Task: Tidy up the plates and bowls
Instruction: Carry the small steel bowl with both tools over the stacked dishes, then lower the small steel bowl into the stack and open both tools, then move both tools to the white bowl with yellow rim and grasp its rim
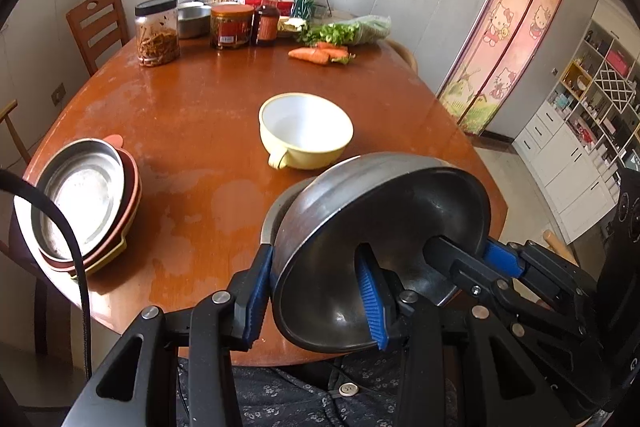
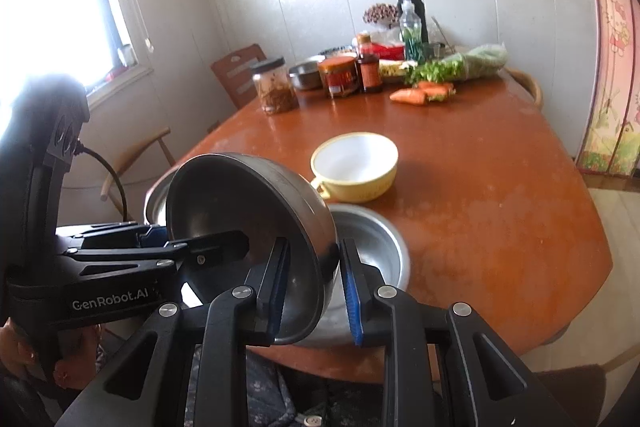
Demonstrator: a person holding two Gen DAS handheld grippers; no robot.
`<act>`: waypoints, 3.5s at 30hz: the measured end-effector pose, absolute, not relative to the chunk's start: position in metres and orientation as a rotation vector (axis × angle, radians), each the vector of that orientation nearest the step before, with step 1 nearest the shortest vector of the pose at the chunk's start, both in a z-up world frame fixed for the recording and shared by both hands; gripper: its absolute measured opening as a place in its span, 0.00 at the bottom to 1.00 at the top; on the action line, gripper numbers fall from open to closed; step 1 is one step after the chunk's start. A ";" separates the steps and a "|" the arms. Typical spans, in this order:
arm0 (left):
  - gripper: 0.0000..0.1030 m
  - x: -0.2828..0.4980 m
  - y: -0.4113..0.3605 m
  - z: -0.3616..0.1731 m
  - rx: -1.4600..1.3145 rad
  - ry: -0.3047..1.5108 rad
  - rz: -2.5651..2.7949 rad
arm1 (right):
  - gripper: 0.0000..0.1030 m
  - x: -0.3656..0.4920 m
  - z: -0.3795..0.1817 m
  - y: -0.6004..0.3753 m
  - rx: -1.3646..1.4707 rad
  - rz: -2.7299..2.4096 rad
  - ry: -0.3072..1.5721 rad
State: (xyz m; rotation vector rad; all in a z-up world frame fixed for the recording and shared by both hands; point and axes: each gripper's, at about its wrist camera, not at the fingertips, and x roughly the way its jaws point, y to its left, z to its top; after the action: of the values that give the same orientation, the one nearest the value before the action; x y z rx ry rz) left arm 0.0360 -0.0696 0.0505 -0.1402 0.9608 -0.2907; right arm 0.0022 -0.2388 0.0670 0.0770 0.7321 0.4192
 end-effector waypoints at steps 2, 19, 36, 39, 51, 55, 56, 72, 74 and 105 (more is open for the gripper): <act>0.39 0.041 -0.073 0.045 -0.136 0.979 -0.288 | 0.27 0.005 0.061 -0.241 0.084 0.416 0.751; 0.39 0.071 -0.091 0.008 -0.109 1.063 -0.284 | 0.27 0.035 0.017 -0.252 0.111 0.368 0.846; 0.40 0.074 -0.092 0.000 -0.081 1.052 -0.276 | 0.30 0.037 0.008 -0.244 0.060 0.354 0.847; 0.40 0.074 -0.091 0.003 -0.079 1.030 -0.272 | 0.36 0.036 0.012 -0.246 0.061 0.353 0.824; 0.41 0.070 -0.080 0.012 -0.092 0.985 -0.258 | 0.53 0.036 0.020 -0.251 0.060 0.350 0.795; 0.43 0.070 -0.073 0.019 -0.091 0.956 -0.240 | 0.55 0.036 0.026 -0.253 0.071 0.353 0.771; 0.44 0.069 -0.072 0.021 -0.087 0.946 -0.232 | 0.55 0.036 0.028 -0.253 0.072 0.352 0.762; 0.47 0.106 -0.058 0.027 -0.088 0.906 -0.178 | 0.74 0.085 0.045 -0.260 0.112 0.345 0.699; 0.47 0.113 -0.056 0.026 -0.095 0.910 -0.176 | 0.74 0.094 0.043 -0.262 0.115 0.337 0.705; 0.49 0.217 -0.057 -0.022 -0.170 1.049 -0.223 | 0.68 0.209 -0.015 -0.266 0.205 0.418 0.910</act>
State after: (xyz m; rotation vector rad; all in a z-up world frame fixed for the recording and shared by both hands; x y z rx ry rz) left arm 0.2173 -0.0567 -0.0224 -0.1699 1.0493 -0.2229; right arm 0.2090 -0.2658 -0.0148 0.2047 0.9105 0.4181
